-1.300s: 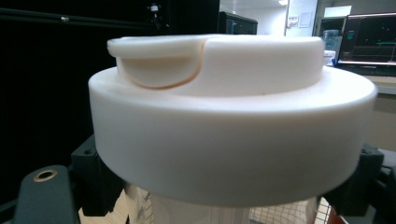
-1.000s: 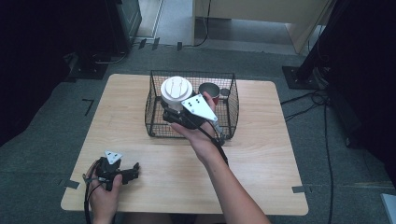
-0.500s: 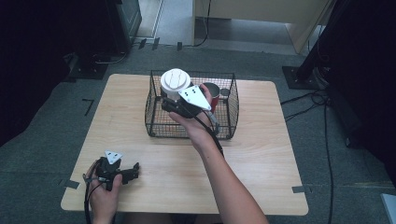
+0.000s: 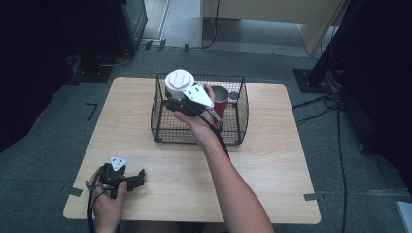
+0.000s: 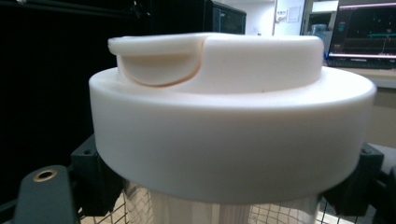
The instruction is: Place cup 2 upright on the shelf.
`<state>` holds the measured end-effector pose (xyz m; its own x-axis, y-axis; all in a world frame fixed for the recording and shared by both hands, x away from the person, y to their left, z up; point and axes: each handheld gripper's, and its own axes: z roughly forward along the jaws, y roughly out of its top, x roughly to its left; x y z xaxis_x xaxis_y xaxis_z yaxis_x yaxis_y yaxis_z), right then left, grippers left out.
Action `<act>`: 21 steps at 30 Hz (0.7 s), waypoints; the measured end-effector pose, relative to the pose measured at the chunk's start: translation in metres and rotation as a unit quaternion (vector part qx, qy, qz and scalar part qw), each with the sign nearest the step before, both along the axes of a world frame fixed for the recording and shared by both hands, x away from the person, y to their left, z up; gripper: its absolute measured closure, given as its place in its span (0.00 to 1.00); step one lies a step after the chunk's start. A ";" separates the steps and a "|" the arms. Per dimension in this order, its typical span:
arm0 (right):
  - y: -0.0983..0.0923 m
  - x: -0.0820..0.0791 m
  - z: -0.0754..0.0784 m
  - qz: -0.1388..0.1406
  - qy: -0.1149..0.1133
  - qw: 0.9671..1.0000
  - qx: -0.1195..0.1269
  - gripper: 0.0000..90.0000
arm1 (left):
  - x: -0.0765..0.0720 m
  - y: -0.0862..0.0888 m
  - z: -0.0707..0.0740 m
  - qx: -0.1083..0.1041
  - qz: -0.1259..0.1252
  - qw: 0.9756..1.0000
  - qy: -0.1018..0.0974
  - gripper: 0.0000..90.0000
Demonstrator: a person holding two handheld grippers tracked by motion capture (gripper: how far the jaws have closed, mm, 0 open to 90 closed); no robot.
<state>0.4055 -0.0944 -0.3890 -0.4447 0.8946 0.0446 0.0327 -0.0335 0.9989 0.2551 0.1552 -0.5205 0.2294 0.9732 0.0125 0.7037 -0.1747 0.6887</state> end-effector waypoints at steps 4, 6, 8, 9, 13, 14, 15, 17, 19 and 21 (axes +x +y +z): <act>-0.001 0.010 -0.007 -0.003 0.006 1.000 0.002 0.18 | 0.000 0.000 0.000 0.000 0.000 1.000 0.001 0.00; -0.002 0.014 -0.009 -0.005 0.007 1.000 -0.001 0.18 | 0.000 0.000 0.000 0.000 0.000 1.000 0.000 0.00; -0.003 0.018 -0.012 -0.004 0.010 1.000 -0.004 0.18 | 0.000 0.000 0.000 0.000 0.000 1.000 0.001 0.00; -0.003 0.019 -0.012 -0.004 0.010 1.000 -0.006 0.18 | 0.000 0.000 0.000 0.000 0.000 1.000 0.001 0.00; -0.003 0.024 -0.015 -0.002 0.015 1.000 -0.006 0.18 | 0.000 0.000 0.000 0.000 0.000 1.000 0.001 0.00; -0.003 0.027 -0.018 -0.003 0.018 1.000 -0.005 0.18 | 0.000 0.000 0.000 0.000 0.000 1.000 0.001 0.00; -0.003 0.027 -0.018 -0.003 0.018 1.000 -0.005 0.18 | 0.000 0.000 0.000 0.000 0.000 1.000 0.001 0.00; -0.001 0.030 -0.021 0.000 0.021 1.000 -0.009 0.18 | 0.000 0.000 0.000 0.000 0.000 1.000 0.000 0.00; -0.001 0.030 -0.021 0.002 0.021 1.000 -0.010 0.18 | 0.000 0.000 0.000 0.000 0.000 1.000 0.000 0.00; 0.001 0.032 -0.024 0.004 0.026 1.000 -0.012 0.18 | 0.000 0.000 0.000 0.000 0.000 1.000 0.001 0.00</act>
<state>0.4376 -0.0936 -0.4131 -0.4495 0.8920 0.0469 0.0851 -0.0095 0.9963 0.2551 0.1552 -0.5205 0.2299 0.9731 0.0123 0.7044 -0.1751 0.6879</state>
